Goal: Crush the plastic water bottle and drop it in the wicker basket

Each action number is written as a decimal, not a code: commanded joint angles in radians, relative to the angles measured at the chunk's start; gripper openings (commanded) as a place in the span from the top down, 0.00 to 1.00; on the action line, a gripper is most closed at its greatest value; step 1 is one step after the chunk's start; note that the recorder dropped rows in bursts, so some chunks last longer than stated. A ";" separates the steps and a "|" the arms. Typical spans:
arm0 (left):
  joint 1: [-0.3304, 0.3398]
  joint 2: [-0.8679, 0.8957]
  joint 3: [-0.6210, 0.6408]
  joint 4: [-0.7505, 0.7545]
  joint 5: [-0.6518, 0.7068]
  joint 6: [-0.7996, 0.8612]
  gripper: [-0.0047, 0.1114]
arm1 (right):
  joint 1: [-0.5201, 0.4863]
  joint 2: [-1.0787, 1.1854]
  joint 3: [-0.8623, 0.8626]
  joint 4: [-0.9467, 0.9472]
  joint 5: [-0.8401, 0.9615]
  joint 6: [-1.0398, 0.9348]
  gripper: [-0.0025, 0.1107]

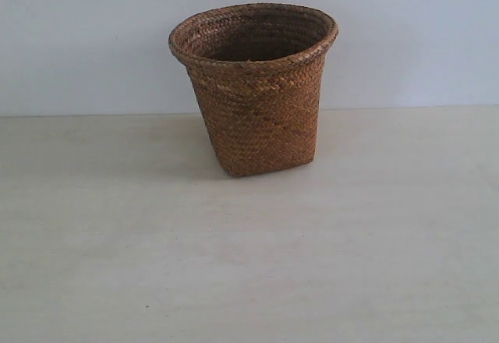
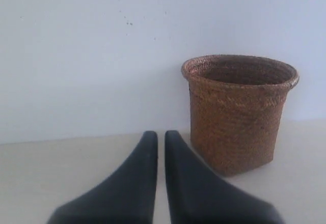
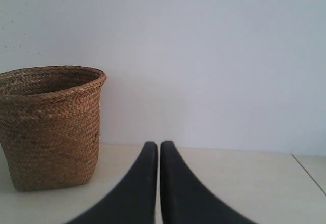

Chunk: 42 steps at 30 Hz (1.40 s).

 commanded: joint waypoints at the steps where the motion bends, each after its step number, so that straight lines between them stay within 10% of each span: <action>1: 0.004 -0.044 0.075 -0.023 -0.118 -0.018 0.92 | -0.001 -0.005 0.063 0.002 -0.056 0.002 0.98; 42: 0.072 -0.068 0.272 0.015 -0.149 0.029 0.92 | -0.001 -0.005 0.083 0.017 -0.018 0.029 0.98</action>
